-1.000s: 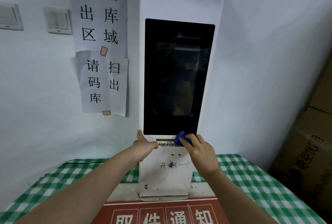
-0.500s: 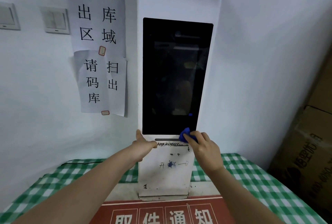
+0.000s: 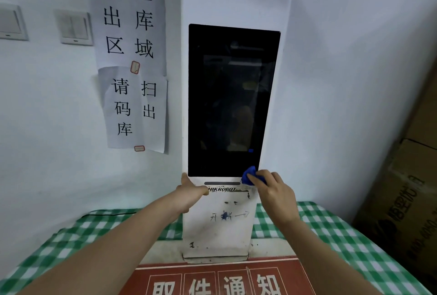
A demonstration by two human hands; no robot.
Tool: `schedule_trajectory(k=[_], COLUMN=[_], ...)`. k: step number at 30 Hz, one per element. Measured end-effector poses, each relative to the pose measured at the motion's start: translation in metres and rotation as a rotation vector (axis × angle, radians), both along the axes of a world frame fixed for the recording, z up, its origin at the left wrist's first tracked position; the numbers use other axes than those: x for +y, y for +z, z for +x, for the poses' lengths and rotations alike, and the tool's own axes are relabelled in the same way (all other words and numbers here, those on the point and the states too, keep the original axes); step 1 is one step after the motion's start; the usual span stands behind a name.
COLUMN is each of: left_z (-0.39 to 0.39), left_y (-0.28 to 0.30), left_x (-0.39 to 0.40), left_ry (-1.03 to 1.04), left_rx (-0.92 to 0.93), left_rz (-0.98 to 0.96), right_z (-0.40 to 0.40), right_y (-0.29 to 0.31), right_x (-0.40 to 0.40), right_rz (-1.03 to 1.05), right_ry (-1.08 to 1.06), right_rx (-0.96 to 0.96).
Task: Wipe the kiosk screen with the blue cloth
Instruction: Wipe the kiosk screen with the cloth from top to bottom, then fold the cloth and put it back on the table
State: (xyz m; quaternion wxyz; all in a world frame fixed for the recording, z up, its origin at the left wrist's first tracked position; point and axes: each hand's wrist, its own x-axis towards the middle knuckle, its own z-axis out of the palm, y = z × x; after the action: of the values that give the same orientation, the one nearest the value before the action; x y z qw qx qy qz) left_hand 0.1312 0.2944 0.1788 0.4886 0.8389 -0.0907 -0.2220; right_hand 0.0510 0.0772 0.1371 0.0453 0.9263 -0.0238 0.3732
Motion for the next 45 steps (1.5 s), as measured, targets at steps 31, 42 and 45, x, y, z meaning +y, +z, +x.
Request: schedule_trajectory(k=[31,42,45], left_z=[-0.092,-0.110,-0.112], left_y=[0.030,0.042,0.035], left_x=[0.024,0.056,0.061], left_ry=[-0.152,0.037,0.039], left_rx=[0.049,0.217,0.264], left_rz=[-0.046,-0.567,-0.572], right_z=[-0.030,-0.049,-0.057], right_y=[0.057,0.077,0.075], right_x=[0.095,0.166,0.172], right_rz=[0.916,0.984,1.004], right_ry=[0.163,0.152,0.146], right_rx=[0.255,0.245,0.256])
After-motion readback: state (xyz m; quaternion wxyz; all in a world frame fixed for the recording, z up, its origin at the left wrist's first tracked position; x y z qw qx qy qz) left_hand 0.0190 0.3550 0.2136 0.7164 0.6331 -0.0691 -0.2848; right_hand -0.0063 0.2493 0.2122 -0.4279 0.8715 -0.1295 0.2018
